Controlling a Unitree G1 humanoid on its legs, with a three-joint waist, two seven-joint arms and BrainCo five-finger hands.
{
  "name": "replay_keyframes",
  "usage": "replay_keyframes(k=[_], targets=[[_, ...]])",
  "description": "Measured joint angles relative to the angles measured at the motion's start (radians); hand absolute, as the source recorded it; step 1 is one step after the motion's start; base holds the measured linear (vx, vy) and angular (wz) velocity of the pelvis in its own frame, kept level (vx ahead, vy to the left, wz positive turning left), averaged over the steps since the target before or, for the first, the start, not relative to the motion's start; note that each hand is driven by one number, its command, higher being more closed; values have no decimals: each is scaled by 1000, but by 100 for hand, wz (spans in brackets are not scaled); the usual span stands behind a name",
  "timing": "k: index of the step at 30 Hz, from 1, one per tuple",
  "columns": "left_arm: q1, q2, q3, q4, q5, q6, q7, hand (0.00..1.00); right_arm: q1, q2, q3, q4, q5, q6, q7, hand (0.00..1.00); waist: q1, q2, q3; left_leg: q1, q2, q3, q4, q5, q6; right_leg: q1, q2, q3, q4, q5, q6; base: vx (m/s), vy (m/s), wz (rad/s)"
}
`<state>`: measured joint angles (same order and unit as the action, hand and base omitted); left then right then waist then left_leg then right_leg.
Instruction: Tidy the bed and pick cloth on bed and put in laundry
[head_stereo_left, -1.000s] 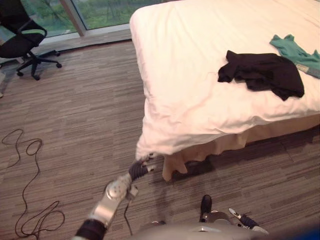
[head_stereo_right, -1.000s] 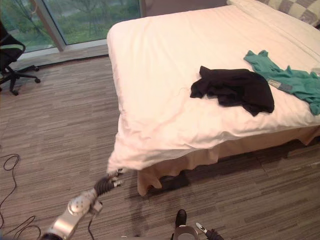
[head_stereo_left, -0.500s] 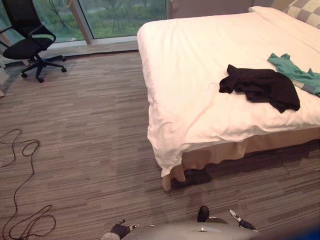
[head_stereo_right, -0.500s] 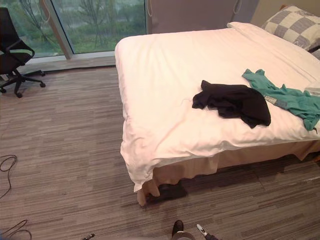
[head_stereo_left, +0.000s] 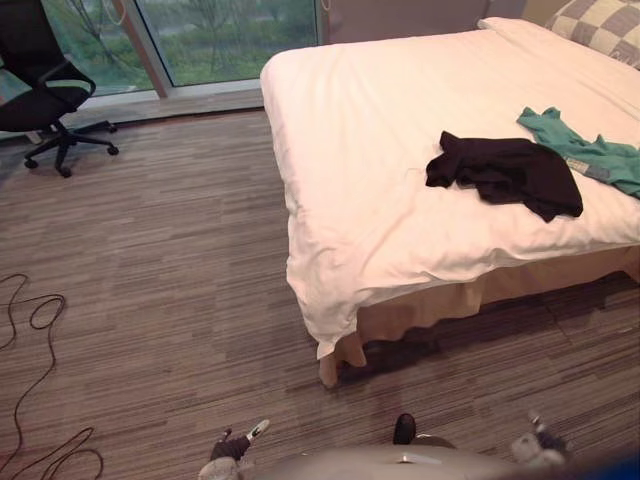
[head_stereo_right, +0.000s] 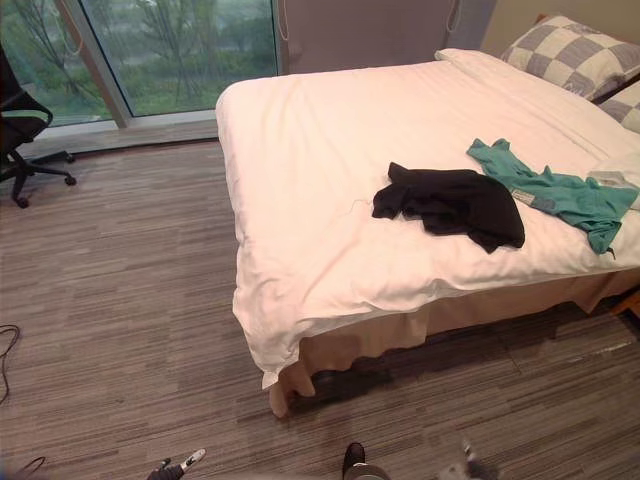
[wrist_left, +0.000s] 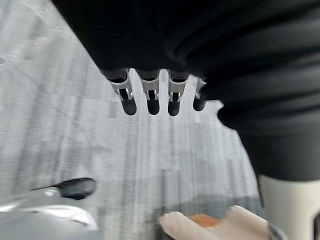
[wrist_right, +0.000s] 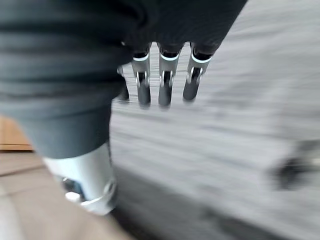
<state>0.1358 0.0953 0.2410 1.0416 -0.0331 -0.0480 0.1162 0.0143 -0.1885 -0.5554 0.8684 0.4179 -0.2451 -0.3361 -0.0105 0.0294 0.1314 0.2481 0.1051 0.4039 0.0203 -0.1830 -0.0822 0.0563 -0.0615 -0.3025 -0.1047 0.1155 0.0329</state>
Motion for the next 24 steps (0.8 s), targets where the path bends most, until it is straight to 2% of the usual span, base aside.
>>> replay_keyframes(k=[1, 2, 4, 5, 8, 9, 11, 12, 13, 15, 18, 19, 20, 21, 22, 23, 24], targets=[[-3, 2, -8, -6, -1, -12, -2, 0, -27, -50, 12, -85, -44, -27, 38, 100, 0, -4, -1, -9, 0, 0, 0, 0, 0, -15, 0, 0, 0, -2, 0, 0, 0, 0], [-3, 3, -8, -8, -2, -15, -3, 0, -32, -67, 18, -120, -59, -35, 57, 100, 0, -3, -1, -11, 0, -1, 0, 0, 0, -17, 0, 0, 0, -6, -1, 33, -4, 4], [5, 13, -34, -8, -35, -33, -3, 0, -39, -130, 53, -335, -103, -93, 198, 100, -1, -4, 1, -25, 5, -4, 3, 0, 0, -27, 5, 1, 0, -9, -2, 67, -6, 3], [11, 15, -39, -8, -35, -36, -4, 0, -39, -137, 56, -373, -111, -100, 222, 100, -1, -4, 1, -27, 6, -4, 3, 0, 0, -29, 6, 0, 0, -9, -2, 45, -7, 0], [48, 16, -44, -8, -33, -61, -7, 0, -40, -148, 146, -675, -140, -100, 434, 100, -1, -8, 0, -28, 12, -15, 9, 0, 0, -28, 13, -1, 0, -11, -4, 46, -3, -2], [51, 15, -44, -8, -33, -67, -7, 0, -40, -148, 164, -705, -141, -99, 464, 100, 0, -9, 1, -28, 12, -21, 12, 0, 0, -27, 12, -2, 0, -11, -4, 0, 0, 0], [64, 15, -51, -9, -32, -97, -7, 0, -60, -149, 284, -823, -149, -87, 620, 100, 3, -14, 3, -27, 9, -43, 22, 1, 1, -14, 5, -14, 0, -11, -4, 9, 18, 12], [65, 16, -56, -10, -32, -101, -7, 0, -65, -149, 305, -836, -147, -82, 643, 100, 4, -16, 3, -27, 8, -46, 22, 1, 1, -12, 4, -17, 0, -11, -4, -10, 26, 18], [69, 20, -77, -13, -31, -117, -7, 0, -94, -149, 370, -857, -146, -69, 696, 100, 8, -21, 5, -28, 4, -59, 22, 3, 4, -10, -1, -23, 0, -11, -4, -30, 28, 15], [73, 17, -84, -29, -31, -132, -8, 0, -151, -150, 465, -862, -145, -40, 738, 100, 15, -33, 12, -43, -4, -75, 22, 8, 11, -10, -11, -40, 0, -10, -3, -63, 24, 27], [73, 20, -84, -39, -33, -143, -9, 0, -230, -148, 582, -861, -129, 12, 765, 100, 43, -45, 15, -60, -7, -108, 20, 11, 15, -12, -15, -68, 0, -9, 0, -80, 7, 35], [72, 30, -83, -41, -34, -146, -9, 0, -310, -136, 667, -858, -112, 57, 763, 100, 75, -63, 26, -85, -14, -140, 18, 26, 23, -23, -29, -84, 0, -5, 3, -90, 10, 44], [72, 33, -83, -44, -34, -149, -9, 0, -338, -129, 687, -853, -103, 69, 760, 100, 82, -71, 30, -98, -17, -148, 18, 34, 24, -31, -31, -93, 1, -2, 3, -84, 2, 58], [69, 41, -82, -54, -34, -157, -9, 0, -410, -110, 720, -834, -86, 91, 752, 100, 96, -90, 47, -133, -21, -170, 18, 47, 29, -56, -40, -109, 1, 7, 0, -123, -17, 50], [58, 52, -81, -72, -35, -160, -8, 0, -504, -78, 742, -803, -75, 113, 718, 100, 121, -114, 78, -175, -24, -192, 17, 61, 31, -94, -45, -125, 1, 23, -8, -135, -20, 45], [49, 56, -81, -77, -37, -161, -8, 0, -537, -68, 748, -787, -63, 121, 705, 100, 132, -123, 94, -192, -25, -197, 18, 67, 32, -107, -46, -128, 1, 30, -14, -217, -29, 45], [20, 68, -81, -86, -38, -163, -8, 0, -635, -36, 766, -725, -48, 142, 662, 100, 168, -145, 146, -241, -28, -217, 24, 87, 33, -142, -51, -138, 1, 48, -14, -142, -26, 34]])
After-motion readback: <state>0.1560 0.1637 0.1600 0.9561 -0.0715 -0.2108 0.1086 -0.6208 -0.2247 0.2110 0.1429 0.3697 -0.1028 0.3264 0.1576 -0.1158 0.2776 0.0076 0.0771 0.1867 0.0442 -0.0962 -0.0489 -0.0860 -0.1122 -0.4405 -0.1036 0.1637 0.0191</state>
